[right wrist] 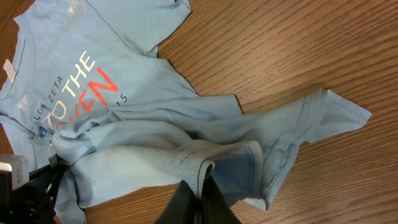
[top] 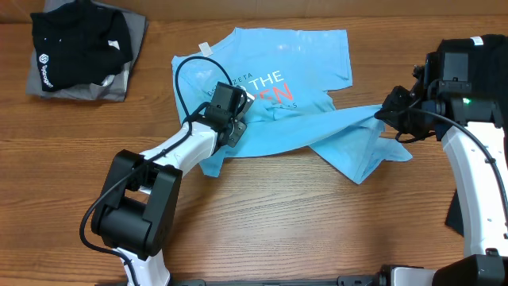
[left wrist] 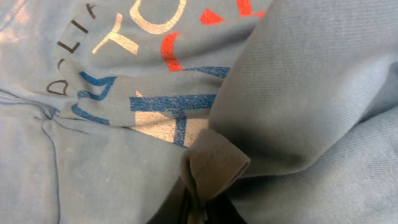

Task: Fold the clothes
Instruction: 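Reach the left gripper to the T-shirt's center and grasp fabric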

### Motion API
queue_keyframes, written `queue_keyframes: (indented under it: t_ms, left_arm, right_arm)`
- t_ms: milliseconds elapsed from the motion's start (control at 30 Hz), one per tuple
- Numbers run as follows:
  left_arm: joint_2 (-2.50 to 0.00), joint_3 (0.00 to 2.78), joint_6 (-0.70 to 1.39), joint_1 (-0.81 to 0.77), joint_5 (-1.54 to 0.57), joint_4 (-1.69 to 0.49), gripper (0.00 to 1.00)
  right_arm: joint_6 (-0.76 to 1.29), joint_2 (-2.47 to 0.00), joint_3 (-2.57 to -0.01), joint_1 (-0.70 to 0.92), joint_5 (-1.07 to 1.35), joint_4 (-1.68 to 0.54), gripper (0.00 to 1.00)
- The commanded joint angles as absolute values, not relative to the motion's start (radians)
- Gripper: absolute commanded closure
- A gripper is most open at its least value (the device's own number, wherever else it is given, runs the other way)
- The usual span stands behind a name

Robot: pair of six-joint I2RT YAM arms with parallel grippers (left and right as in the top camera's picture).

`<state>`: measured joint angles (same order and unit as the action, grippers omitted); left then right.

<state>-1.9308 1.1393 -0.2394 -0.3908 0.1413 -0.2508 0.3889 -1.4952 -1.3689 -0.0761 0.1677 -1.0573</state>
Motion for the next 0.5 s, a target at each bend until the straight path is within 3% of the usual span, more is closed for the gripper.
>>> queue_keyframes:
  t_ms: [0,233,467]
  left_arm:
    - [-1.934,1.177,-0.239,-0.385,0.161,-0.256,0.89]
    - [-1.927,1.193,-0.239,-0.385,0.165,-0.268,0.9]
    - [-1.927,1.193,-0.24,-0.385,0.168,-0.28,0.85]
  right_arm:
    - [0.394,-1.489,-1.386,-0.074,0.157,-1.053,0.96]
    - [0.394,-1.489,-1.385,-0.074,0.157,-1.054,0.96]
    - [0.394,-1.489,-1.38,-0.074,0.157,-1.053,0.96]
